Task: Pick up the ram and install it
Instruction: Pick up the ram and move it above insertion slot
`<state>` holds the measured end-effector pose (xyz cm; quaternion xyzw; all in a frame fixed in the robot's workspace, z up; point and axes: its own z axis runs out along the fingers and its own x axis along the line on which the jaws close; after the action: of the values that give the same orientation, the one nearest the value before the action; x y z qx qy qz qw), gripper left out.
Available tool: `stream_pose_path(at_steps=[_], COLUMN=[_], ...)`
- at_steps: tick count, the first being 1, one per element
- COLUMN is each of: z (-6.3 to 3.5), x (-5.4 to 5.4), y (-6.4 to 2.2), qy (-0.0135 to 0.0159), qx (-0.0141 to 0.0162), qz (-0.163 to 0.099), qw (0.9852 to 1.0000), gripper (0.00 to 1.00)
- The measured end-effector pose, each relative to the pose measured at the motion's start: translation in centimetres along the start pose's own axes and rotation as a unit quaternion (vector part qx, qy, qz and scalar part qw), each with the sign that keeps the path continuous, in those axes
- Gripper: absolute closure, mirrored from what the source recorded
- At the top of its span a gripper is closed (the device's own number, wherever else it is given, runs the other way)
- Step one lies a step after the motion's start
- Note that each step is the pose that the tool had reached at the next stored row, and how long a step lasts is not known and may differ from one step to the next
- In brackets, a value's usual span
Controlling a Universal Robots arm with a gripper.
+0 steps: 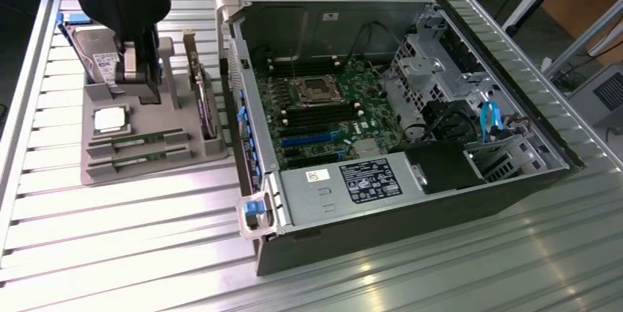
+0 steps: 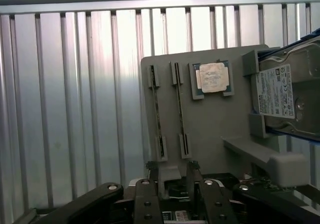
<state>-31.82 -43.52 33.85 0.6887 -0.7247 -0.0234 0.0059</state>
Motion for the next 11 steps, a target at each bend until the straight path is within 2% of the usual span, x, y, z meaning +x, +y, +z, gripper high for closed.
stream_pose_path(at_steps=[11], z=[1.93], x=[1.3], y=[-0.15], qy=[0.0001], qx=[0.0000], qz=[-0.002], qw=[1.0000], gripper=[0.64])
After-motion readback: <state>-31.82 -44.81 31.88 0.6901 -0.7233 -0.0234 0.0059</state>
